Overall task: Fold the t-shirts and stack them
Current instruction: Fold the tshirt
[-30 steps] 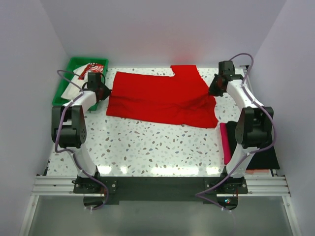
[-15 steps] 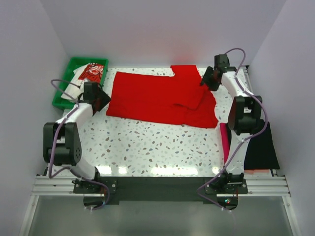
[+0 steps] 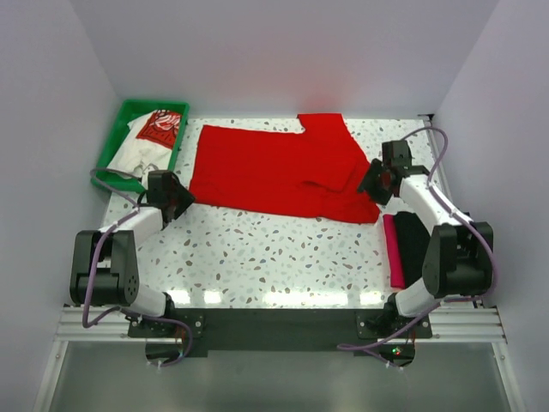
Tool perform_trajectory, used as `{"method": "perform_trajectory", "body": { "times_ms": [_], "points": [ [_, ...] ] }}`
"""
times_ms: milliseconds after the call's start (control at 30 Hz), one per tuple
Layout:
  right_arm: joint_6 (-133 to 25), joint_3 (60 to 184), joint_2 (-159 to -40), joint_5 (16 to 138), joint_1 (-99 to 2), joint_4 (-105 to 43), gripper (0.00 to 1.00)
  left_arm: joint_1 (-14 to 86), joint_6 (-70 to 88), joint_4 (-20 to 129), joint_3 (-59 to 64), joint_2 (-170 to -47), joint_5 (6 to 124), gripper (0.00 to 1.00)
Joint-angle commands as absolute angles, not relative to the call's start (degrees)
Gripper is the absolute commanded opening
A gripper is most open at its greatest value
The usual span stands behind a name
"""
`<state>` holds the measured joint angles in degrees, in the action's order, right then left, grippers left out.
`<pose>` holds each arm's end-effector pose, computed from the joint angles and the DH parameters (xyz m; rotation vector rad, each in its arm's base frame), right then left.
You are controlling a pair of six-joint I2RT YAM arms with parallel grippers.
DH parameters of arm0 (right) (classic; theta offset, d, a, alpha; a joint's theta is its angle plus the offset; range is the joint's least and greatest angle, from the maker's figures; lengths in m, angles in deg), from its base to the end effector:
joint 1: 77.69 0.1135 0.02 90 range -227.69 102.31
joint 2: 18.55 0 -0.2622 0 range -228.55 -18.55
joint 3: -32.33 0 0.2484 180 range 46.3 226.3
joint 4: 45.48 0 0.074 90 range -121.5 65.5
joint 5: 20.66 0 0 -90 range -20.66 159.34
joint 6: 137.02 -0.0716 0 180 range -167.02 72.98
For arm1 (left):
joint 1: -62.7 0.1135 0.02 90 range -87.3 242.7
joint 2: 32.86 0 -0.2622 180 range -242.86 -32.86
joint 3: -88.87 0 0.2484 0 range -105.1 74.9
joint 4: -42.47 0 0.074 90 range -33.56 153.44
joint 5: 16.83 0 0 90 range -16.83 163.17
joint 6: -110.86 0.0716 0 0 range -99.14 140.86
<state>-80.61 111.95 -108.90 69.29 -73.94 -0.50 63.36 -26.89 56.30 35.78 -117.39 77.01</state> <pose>0.3469 0.0227 0.2092 0.6602 2.4764 0.2520 0.3092 0.0084 0.1416 -1.0064 2.1587 -0.3182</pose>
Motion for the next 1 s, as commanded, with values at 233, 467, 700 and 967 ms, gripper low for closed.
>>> {"method": "perform_trajectory", "body": {
  "times_ms": [233,467,700,967],
  "points": [
    [-86.92,94.22,-97.4,69.08,-73.12,-7.16,0.51,63.22,-29.68,47.57,37.02,-119.86,77.3,0.5],
    [-88.24,91.39,-96.42,66.45,-73.12,-8.91,0.54,63.22,-29.95,46.51,35.96,-123.47,78.88,0.47],
    [-89.03,92.27,-102.21,63.98,-73.12,-12.51,0.54,63.22,-29.68,46.34,35.17,-125.58,80.82,0.44],
    [-88.42,93.85,-106.35,63.63,-73.12,-14.1,0.51,63.22,-29.68,47.21,33.42,-127.25,81.17,0.22]
  ]
}}
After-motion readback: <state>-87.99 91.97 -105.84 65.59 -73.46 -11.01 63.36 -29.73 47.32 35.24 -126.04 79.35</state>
